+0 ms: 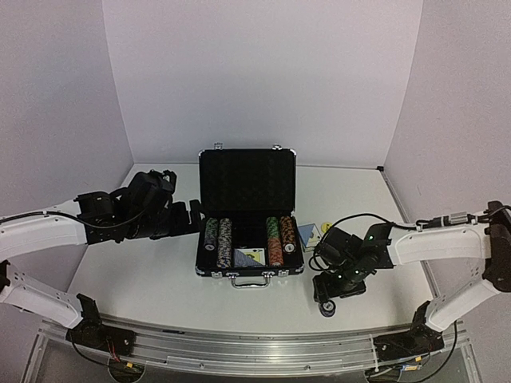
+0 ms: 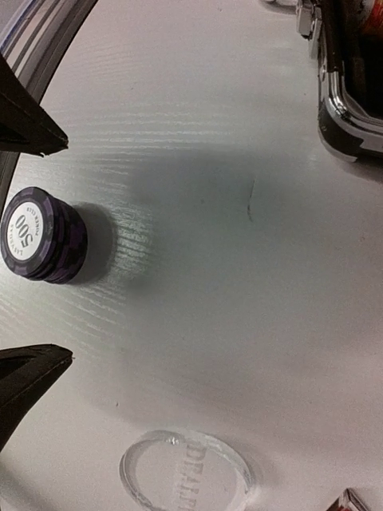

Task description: Pack up texas hold em set

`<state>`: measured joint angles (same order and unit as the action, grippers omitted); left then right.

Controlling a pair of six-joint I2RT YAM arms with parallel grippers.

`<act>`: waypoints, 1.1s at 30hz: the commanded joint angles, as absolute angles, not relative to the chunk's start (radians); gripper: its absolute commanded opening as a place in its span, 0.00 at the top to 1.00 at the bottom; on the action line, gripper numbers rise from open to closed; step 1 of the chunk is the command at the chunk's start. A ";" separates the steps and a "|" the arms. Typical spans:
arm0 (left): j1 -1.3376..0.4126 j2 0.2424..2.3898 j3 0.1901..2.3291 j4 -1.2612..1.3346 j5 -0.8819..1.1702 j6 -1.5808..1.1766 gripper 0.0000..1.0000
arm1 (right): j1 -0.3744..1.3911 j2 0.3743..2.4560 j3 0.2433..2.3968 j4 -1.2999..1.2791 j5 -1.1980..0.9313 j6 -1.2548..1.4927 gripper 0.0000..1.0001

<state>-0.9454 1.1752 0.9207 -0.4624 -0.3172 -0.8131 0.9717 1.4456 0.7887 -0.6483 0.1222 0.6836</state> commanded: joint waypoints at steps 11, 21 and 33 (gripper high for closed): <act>-0.944 1.200 0.913 -0.404 -0.311 -0.812 0.00 | 1.030 1.539 0.763 -0.600 0.099 0.752 0.36; -0.945 1.195 0.888 -0.375 -0.294 -0.820 0.00 | 1.075 1.554 0.768 -0.684 0.151 0.764 0.44; -0.944 1.183 0.880 -0.366 -0.282 -0.826 0.00 | 1.077 1.576 0.747 -0.663 0.152 0.758 0.52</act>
